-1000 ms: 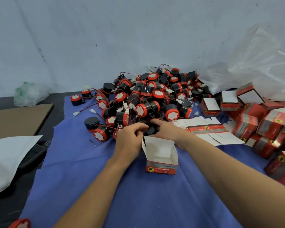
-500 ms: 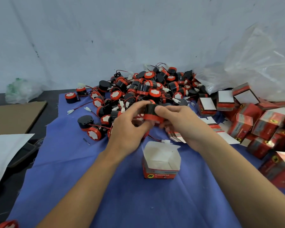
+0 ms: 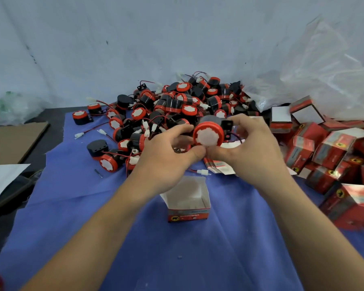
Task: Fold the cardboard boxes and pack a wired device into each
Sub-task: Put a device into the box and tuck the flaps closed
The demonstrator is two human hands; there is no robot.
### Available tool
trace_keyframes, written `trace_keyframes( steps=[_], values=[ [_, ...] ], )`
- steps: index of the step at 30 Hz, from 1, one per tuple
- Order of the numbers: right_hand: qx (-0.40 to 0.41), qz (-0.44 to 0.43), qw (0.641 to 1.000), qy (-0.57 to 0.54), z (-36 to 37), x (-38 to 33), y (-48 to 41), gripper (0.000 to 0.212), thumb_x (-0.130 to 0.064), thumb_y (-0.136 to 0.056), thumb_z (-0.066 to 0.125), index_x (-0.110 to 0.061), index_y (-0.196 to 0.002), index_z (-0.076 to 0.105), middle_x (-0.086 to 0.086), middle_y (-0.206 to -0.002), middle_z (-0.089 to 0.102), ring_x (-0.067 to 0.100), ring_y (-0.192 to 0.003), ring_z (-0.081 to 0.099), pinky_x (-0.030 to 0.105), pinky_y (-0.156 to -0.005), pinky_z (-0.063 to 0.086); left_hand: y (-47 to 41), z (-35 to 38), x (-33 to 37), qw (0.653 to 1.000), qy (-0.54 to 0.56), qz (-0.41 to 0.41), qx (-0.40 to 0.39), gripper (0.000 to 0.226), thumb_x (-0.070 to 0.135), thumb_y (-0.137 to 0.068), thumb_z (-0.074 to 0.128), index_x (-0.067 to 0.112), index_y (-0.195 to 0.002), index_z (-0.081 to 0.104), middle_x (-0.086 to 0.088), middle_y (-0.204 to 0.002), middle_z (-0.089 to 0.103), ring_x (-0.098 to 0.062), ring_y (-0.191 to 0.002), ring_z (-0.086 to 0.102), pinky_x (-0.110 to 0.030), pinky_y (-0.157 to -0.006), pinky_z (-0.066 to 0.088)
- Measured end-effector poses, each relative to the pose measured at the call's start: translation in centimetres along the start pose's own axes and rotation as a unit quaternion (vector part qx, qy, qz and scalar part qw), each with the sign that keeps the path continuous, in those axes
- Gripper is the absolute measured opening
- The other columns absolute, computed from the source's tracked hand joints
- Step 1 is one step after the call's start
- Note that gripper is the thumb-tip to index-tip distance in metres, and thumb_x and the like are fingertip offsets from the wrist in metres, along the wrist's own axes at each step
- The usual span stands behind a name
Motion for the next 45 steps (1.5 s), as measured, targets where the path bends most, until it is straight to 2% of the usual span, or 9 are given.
trace_keyframes(
  steps=[4, 7, 10, 18, 30, 34, 37, 40, 45],
  values=[
    [-0.012, 0.048, 0.998, -0.026, -0.2, 3.5, 0.6, 0.038, -0.034, -0.062, 0.09, -0.031, -0.09, 0.065, -0.018, -0.085, 0.071, 0.001, -0.075, 0.065, 0.018, -0.063, 0.048, 1.1, -0.1, -2.0, 0.988, -0.136, -0.021, -0.063, 0.046, 0.033, -0.087, 0.078, 0.043, -0.13, 0.067, 0.028, -0.11, 0.071, 0.018, -0.106, 0.06, -0.017, -0.095, 0.051],
    [-0.068, 0.075, 0.995, -0.004, 2.1, 5.3, 2.2, 0.039, -0.038, -0.067, 0.089, -0.036, -0.097, 0.064, -0.019, -0.078, 0.07, -0.005, -0.075, 0.065, 0.015, -0.061, 0.046, 2.2, 0.4, -2.8, 0.988, -0.137, -0.035, -0.062, 0.016, 0.045, -0.089, 0.071, 0.032, -0.092, 0.08, 0.016, -0.084, 0.077, 0.0, -0.082, 0.071, -0.035, -0.082, 0.06],
    [-0.102, 0.126, 0.987, -0.009, 4.5, 7.5, 4.4, 0.04, -0.047, -0.072, 0.084, -0.044, -0.106, 0.062, -0.021, -0.086, 0.069, -0.003, -0.084, 0.064, 0.019, -0.069, 0.049, 3.4, -0.1, -2.1, 0.995, -0.099, 0.001, 0.024, 0.047, 0.065, -0.086, 0.053, 0.024, -0.082, 0.076, -0.001, -0.076, 0.074, -0.021, -0.076, 0.07, -0.049, -0.075, 0.057],
    [-0.167, 0.124, 0.975, 0.081, 5.7, 9.6, 6.0, 0.03, -0.054, -0.085, 0.068, -0.042, -0.112, 0.071, -0.02, -0.104, 0.066, 0.009, -0.097, 0.063, 0.041, -0.086, 0.057, 5.2, 0.0, -3.1, 0.993, -0.032, 0.034, 0.107, 0.004, 0.059, -0.081, 0.068, 0.057, -0.081, 0.072, 0.031, -0.087, 0.073, 0.005, -0.087, 0.071, -0.018, -0.075, 0.056],
    [-0.178, 0.068, 0.958, 0.213, 8.3, 9.5, 5.9, 0.035, -0.052, -0.088, 0.069, -0.034, -0.117, 0.063, -0.006, -0.111, 0.068, 0.024, -0.1, 0.064, 0.035, -0.072, 0.047, 4.0, 0.1, -5.0, 0.988, 0.014, -0.062, 0.139, 0.044, 0.056, -0.092, 0.07, 0.027, -0.059, 0.069, 0.013, -0.042, 0.04, -0.007, -0.043, 0.035, -0.02, -0.048, 0.031],
    [-0.121, 0.117, 0.98, 0.108, 6.8, 10.1, 5.6, 0.022, -0.045, -0.084, 0.074, -0.031, -0.101, 0.07, -0.014, -0.083, 0.07, 0.013, -0.082, 0.062, 0.033, -0.067, 0.051, 4.0, 0.1, -4.6, 0.991, 0.026, -0.09, 0.093, 0.046, 0.076, -0.073, 0.064, 0.033, -0.074, 0.079, 0.01, -0.066, 0.071, -0.012, -0.063, 0.062, -0.04, -0.065, 0.052],
    [-0.037, 0.135, 0.988, -0.068, 5.1, 9.9, 5.4, 0.021, -0.036, -0.084, 0.077, -0.018, -0.083, 0.068, -0.011, -0.06, 0.058, 0.005, -0.058, 0.047, 0.017, -0.049, 0.036, 3.5, 0.6, -4.4, 0.993, 0.089, -0.081, -0.014, 0.041, 0.059, -0.063, 0.071, 0.032, -0.093, 0.082, 0.006, -0.091, 0.08, -0.013, -0.089, 0.074, -0.033, -0.081, 0.056],
    [-0.002, 0.133, 0.954, -0.268, 4.0, 7.9, 5.4, 0.021, -0.026, -0.092, 0.074, -0.011, -0.078, 0.071, -0.007, -0.064, 0.049, 0.005, -0.06, 0.039, 0.014, -0.053, 0.033, 3.4, 0.7, -4.1, 0.991, 0.093, -0.037, -0.085, 0.037, 0.029, -0.068, 0.073, 0.016, -0.102, 0.081, 0.0, -0.097, 0.08, -0.011, -0.093, 0.074, -0.019, -0.078, 0.052],
    [-0.1, 0.083, 0.877, -0.462, 4.6, 4.1, 5.5, 0.013, -0.029, -0.085, 0.072, -0.023, -0.074, 0.073, 0.012, -0.083, 0.06, 0.017, -0.069, 0.046, 0.025, -0.065, 0.043, 4.1, 2.4, -4.4, 0.963, 0.118, -0.039, -0.238, 0.056, 0.029, -0.07, 0.075, 0.008, -0.122, 0.074, -0.007, -0.118, 0.076, -0.021, -0.111, 0.071, -0.027, -0.09, 0.056]
  ],
)
Point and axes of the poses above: each hand's wrist, its own y-axis away from the middle knuckle, its own z-axis out of the palm, x = y × z, the point moved 10 cm from there along -y, towards the middle knuckle
